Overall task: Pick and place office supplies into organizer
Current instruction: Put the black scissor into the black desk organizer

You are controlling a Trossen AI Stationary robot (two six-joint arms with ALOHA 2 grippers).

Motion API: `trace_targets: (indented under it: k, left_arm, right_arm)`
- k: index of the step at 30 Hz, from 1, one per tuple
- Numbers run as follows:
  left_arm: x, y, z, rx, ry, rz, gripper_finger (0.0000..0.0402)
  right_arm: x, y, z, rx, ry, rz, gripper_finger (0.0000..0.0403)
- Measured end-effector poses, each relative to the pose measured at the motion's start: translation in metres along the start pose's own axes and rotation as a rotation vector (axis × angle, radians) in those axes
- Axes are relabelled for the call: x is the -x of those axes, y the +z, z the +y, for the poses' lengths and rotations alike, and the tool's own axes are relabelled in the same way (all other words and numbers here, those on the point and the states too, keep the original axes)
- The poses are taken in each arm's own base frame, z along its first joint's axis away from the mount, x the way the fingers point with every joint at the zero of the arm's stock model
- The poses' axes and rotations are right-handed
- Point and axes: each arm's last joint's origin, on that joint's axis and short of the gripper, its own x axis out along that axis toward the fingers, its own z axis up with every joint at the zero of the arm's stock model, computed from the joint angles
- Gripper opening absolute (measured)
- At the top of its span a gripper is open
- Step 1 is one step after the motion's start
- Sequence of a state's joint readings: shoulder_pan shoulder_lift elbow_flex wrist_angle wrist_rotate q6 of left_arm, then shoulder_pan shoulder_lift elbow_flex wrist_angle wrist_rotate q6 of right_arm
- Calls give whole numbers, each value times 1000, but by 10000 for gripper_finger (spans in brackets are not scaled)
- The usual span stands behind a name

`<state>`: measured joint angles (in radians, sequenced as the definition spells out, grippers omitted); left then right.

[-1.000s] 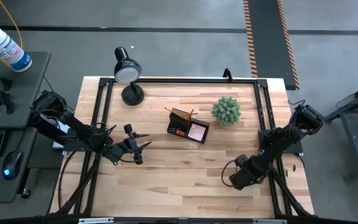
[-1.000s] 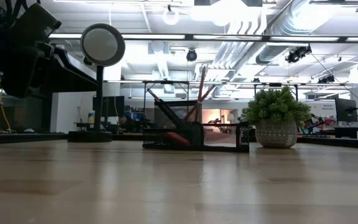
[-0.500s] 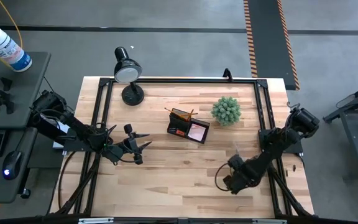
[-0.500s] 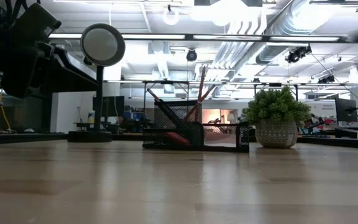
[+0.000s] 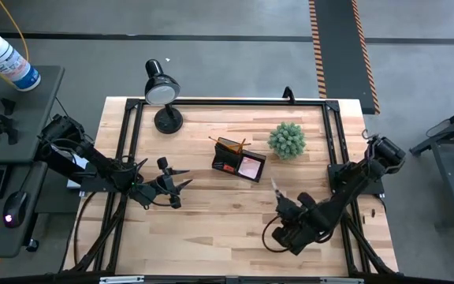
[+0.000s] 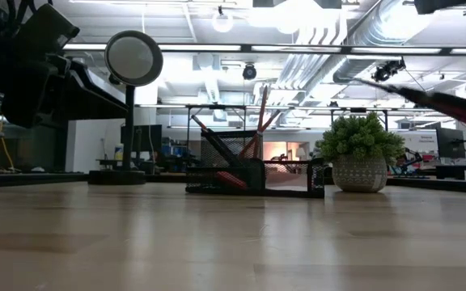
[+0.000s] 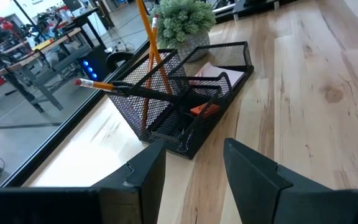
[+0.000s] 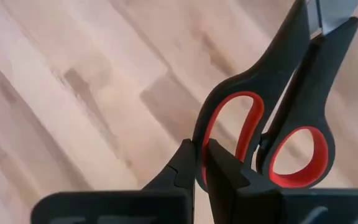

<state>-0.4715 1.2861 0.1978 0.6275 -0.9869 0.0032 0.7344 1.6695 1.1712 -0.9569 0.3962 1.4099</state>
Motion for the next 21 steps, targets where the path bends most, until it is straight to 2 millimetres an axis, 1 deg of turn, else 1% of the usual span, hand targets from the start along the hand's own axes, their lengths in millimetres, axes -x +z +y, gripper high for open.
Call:
trace_targets:
  k: [4,12,17,21]
  left_arm:
    - [0,0,0,-13,-3,0,150]
    - [0,2,-1,-70,-33,-12,150]
    - [0,3,-1,-106,-51,-22,150]
    - [0,3,-2,-152,-75,-29,150]
  right_arm:
    - [1,12,5,52,29,-73,9]
    - [-6,38,10,163,83,-168,9]
    - [-12,56,12,202,125,-182,9]
    - [-16,73,14,220,226,-148,9]
